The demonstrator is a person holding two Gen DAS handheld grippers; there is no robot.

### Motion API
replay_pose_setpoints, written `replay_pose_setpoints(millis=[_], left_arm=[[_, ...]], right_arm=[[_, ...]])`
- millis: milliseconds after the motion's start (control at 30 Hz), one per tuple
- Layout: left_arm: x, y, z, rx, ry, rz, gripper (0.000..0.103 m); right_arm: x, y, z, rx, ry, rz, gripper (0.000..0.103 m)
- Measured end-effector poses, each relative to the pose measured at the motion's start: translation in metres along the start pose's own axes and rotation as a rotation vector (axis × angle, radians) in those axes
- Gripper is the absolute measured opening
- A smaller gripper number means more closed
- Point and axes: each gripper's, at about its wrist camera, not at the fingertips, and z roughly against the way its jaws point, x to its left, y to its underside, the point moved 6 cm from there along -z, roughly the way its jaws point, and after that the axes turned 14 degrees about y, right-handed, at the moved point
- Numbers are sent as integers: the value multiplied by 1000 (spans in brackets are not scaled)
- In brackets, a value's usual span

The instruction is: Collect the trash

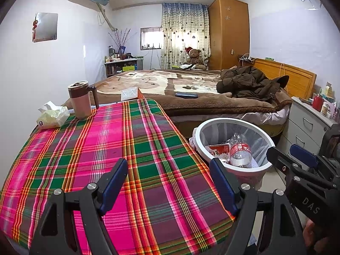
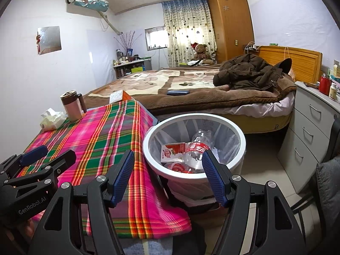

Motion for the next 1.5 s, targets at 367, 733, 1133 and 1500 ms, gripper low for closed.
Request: replay_pose_setpoints(millis=[367, 733, 1133, 1500], left_arm=[[3, 0, 2, -2, -1, 6, 80], [3, 0, 2, -1, -2, 8, 80], [5, 1, 2, -1, -5, 16, 80], [3, 1, 3, -3, -2, 16, 80]], right_arm=[[3, 0, 1, 0, -3, 4, 67], [5, 0, 1, 2, -5, 5, 67], [5, 0, 0, 1, -6, 4, 67], [6, 0, 0, 2, -5, 5, 67]])
